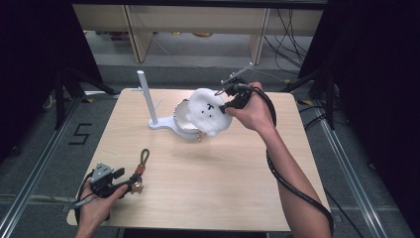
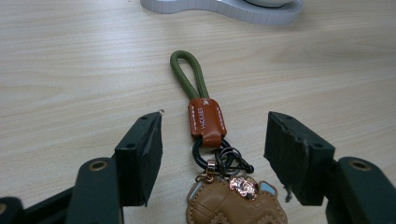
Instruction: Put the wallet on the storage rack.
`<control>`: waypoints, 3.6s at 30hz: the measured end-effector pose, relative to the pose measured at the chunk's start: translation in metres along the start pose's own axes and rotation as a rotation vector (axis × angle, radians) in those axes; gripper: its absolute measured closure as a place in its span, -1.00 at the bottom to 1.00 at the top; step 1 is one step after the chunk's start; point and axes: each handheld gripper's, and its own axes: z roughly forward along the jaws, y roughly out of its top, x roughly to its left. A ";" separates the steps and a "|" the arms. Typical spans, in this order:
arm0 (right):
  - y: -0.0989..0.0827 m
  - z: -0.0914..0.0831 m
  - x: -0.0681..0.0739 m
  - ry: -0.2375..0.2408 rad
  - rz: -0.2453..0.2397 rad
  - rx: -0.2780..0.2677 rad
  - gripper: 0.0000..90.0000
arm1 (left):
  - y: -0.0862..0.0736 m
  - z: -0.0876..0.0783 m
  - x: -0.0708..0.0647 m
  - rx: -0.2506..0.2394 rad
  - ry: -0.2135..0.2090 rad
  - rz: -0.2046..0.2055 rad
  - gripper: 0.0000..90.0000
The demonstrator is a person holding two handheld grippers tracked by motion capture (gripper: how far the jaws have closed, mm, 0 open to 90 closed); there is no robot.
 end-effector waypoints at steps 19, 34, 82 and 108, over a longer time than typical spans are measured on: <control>0.022 0.008 -0.005 -0.017 -0.009 -0.038 0.87 | 0.001 -0.001 0.000 0.000 0.003 0.002 -0.19; 0.038 0.030 -0.009 -0.051 0.011 -0.057 0.87 | 0.000 -0.001 0.001 0.004 0.003 0.004 -0.19; 0.047 0.109 -0.003 -0.131 -0.118 0.030 0.83 | -0.002 0.000 0.000 0.005 -0.004 0.000 -0.19; 0.038 0.126 -0.002 -0.175 -0.114 0.041 0.20 | -0.002 0.000 0.000 0.006 -0.005 0.002 -0.19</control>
